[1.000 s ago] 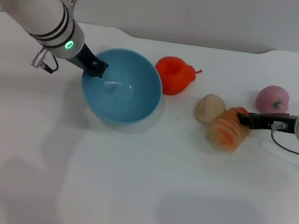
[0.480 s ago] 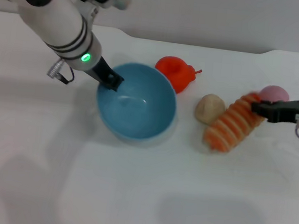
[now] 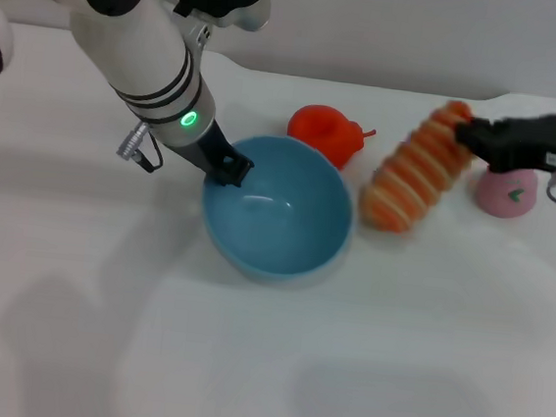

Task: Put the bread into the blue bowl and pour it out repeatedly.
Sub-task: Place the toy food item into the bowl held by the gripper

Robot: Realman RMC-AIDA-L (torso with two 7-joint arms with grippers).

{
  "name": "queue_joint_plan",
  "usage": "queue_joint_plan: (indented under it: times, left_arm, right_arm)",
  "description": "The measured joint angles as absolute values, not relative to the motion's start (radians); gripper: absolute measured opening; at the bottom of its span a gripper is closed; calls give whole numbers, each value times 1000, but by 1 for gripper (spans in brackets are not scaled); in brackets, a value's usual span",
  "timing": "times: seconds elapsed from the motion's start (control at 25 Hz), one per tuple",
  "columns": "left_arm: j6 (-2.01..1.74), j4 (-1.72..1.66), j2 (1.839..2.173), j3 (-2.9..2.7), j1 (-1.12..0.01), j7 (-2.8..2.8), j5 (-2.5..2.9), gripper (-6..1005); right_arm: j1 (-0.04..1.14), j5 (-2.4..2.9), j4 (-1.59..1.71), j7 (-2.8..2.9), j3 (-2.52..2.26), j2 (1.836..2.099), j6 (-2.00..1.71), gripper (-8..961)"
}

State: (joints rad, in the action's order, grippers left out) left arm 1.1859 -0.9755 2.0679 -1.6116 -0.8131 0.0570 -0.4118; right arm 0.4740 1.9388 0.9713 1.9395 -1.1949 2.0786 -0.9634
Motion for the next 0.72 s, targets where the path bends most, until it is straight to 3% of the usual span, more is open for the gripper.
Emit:
queue_joint_plan:
  times: [0.72]
  left_arm:
    - [1228, -938, 2063, -1600, -846, 42, -598, 0]
  right_arm:
    - [558, 1758, 995, 1688, -1525, 2072, -934, 103]
